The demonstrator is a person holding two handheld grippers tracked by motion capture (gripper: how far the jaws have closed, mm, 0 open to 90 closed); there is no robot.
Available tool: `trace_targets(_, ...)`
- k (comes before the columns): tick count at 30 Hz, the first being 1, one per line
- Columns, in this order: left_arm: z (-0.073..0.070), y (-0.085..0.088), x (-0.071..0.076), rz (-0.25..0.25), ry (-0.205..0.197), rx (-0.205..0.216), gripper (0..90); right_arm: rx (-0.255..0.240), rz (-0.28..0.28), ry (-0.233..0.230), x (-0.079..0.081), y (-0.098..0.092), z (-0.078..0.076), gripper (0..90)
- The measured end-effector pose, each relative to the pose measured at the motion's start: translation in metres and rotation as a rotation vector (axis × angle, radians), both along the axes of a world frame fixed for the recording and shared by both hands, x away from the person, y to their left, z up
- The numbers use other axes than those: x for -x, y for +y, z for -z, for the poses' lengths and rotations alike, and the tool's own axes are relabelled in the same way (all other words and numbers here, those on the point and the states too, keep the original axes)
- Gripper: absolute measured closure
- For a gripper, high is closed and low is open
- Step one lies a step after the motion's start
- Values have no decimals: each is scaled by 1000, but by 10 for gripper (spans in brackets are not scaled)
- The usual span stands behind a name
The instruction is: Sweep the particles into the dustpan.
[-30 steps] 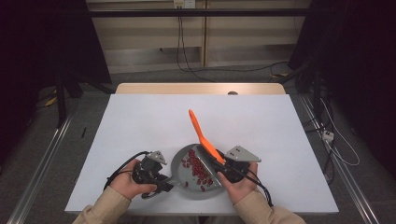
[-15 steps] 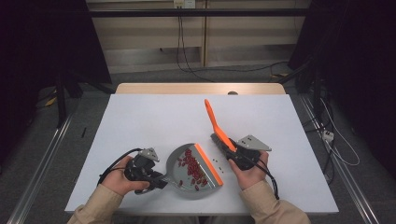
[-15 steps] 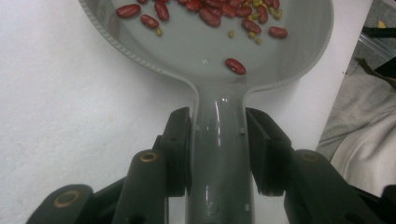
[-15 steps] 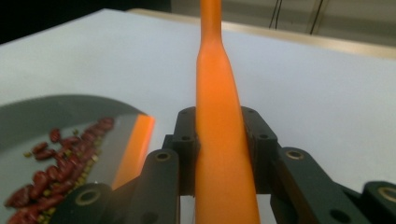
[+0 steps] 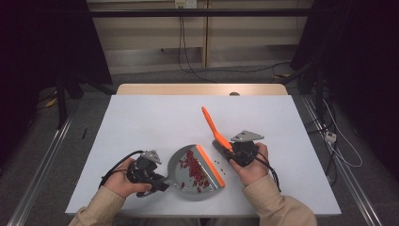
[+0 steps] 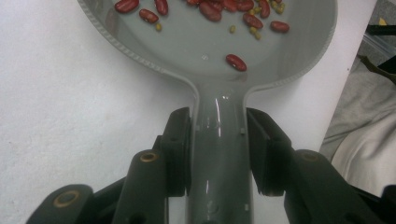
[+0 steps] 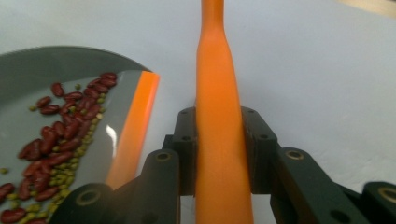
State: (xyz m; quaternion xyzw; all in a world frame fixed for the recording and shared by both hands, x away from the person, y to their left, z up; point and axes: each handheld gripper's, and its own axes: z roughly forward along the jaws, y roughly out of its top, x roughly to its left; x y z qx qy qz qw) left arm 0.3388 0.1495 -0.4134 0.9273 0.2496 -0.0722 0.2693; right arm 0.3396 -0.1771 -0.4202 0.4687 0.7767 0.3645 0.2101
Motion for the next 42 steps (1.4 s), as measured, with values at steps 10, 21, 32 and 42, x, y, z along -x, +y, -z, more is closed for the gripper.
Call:
trace_targets(10, 2, -9, 1, -27, 3, 0, 629, -116, 4, -113, 30, 23, 14, 712)
trace_targets(21, 3, -8, 0, -51, 1, 22, 629, -211, -16, -187, 21, 26, 3, 712)
trace_targets(32, 1, -1, -3, -36, 8, 10, 628, -145, 72, -181, 4, -9, 18, 711)
trace_targets(42, 2, -2, -3, -51, 9, 7, 627, -145, -38, -171, 12, 29, 20, 711)
